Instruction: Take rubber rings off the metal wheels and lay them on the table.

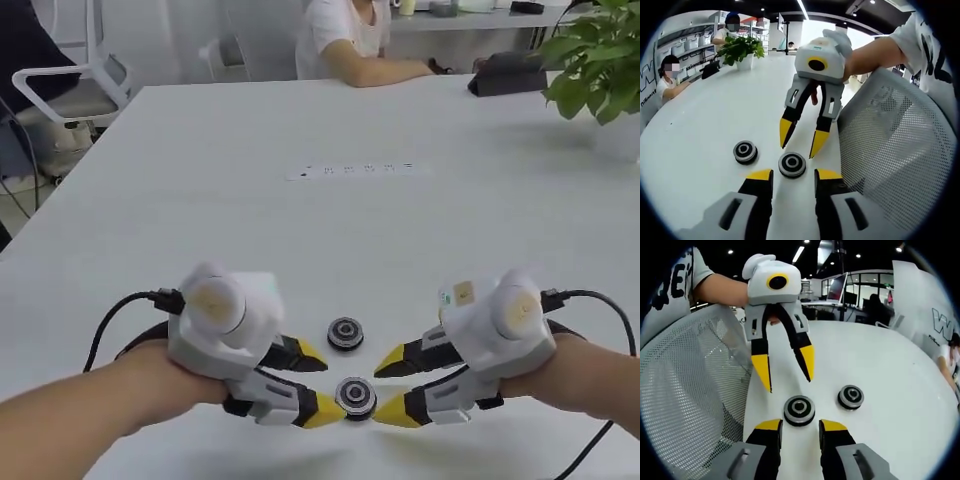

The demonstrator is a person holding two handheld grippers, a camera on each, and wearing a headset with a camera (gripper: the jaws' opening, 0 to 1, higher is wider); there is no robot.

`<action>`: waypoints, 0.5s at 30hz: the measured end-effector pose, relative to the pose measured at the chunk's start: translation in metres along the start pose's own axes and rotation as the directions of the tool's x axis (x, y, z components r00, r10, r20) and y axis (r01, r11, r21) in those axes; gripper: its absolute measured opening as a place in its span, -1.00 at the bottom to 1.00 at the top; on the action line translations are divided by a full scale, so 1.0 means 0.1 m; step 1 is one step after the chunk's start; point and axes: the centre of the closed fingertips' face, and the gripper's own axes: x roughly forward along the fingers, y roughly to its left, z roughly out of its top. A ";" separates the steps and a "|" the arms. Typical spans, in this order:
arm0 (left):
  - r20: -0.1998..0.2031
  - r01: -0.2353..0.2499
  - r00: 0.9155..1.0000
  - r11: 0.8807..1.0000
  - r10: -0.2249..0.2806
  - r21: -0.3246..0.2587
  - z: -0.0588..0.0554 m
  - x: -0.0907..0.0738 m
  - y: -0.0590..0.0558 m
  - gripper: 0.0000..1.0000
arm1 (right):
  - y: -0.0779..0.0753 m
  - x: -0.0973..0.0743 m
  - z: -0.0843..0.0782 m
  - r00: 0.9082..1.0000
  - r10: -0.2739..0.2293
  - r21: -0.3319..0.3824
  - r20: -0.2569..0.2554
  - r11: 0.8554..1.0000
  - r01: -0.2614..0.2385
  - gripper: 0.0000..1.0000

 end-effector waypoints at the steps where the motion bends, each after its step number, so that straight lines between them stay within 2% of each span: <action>1: -0.001 0.001 1.000 1.000 -0.001 -0.006 0.00 0.01 0.00 -0.46 | 0.00 0.00 0.00 1.000 -0.002 0.004 0.002 1.000 0.002 -0.45; 9: 0.010 0.011 1.000 1.000 -0.011 -0.026 0.04 0.10 0.00 -0.54 | 0.01 0.00 -0.03 1.000 0.000 0.013 0.000 1.000 0.000 -0.44; 15: 0.020 0.017 1.000 0.997 -0.016 -0.074 0.01 0.15 0.01 -0.64 | 0.01 0.00 -0.04 1.000 -0.002 0.017 0.000 1.000 0.002 -0.44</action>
